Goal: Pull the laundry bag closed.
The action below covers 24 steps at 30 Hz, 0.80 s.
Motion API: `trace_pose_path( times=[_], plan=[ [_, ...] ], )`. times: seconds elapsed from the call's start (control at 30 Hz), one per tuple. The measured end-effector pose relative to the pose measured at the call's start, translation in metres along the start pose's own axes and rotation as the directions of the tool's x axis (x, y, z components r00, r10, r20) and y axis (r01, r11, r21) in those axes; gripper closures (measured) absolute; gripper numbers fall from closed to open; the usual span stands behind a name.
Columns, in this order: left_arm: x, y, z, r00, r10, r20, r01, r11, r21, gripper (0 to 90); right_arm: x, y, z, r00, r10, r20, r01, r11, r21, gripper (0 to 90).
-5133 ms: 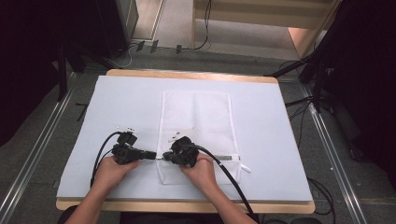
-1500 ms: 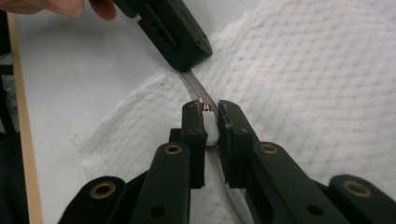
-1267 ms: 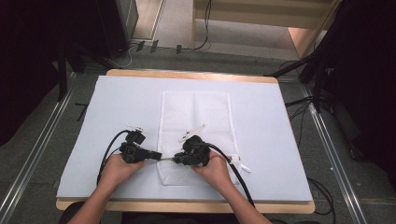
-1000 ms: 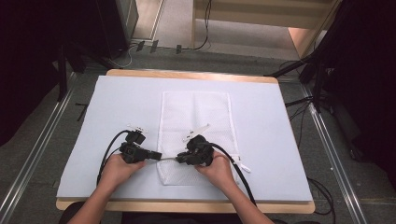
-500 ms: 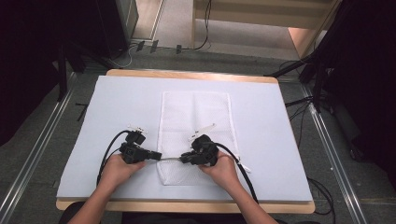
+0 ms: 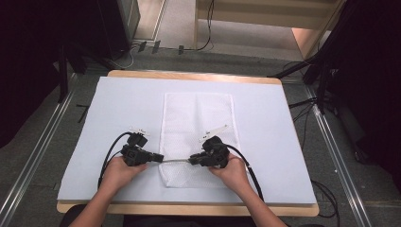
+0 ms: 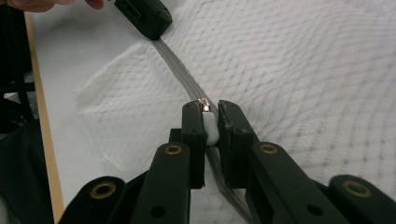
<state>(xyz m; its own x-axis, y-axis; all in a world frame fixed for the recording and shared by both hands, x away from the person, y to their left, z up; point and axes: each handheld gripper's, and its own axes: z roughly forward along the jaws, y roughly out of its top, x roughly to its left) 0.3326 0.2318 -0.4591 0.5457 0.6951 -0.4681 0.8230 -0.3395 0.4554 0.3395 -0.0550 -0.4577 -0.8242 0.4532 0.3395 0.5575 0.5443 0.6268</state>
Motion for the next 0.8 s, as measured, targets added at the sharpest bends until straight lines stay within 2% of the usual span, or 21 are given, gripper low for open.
trace_pose_path(
  times=[0.13, 0.27, 0.8],
  plan=[
    [0.001, 0.000, -0.001, 1.0000, 0.007, -0.002, -0.007, 1.0000, 0.004, 90.0, -0.004, -0.003, -0.006, 0.9999, 0.016, 0.000, -0.016, 0.9999, -0.001, 83.7],
    [0.001, -0.001, -0.001, 1.0000, -0.001, -0.003, 0.001, 1.0000, -0.001, 90.0, -0.007, -0.005, -0.010, 0.9998, 0.019, 0.000, -0.019, 0.9998, -0.008, 83.7],
    [-0.001, -0.001, -0.001, 0.9997, 0.018, -0.014, -0.018, 0.9998, -0.002, 90.0, -0.013, -0.011, -0.020, 0.9996, 0.029, -0.001, -0.029, 0.9995, -0.014, 83.7]
  ],
)
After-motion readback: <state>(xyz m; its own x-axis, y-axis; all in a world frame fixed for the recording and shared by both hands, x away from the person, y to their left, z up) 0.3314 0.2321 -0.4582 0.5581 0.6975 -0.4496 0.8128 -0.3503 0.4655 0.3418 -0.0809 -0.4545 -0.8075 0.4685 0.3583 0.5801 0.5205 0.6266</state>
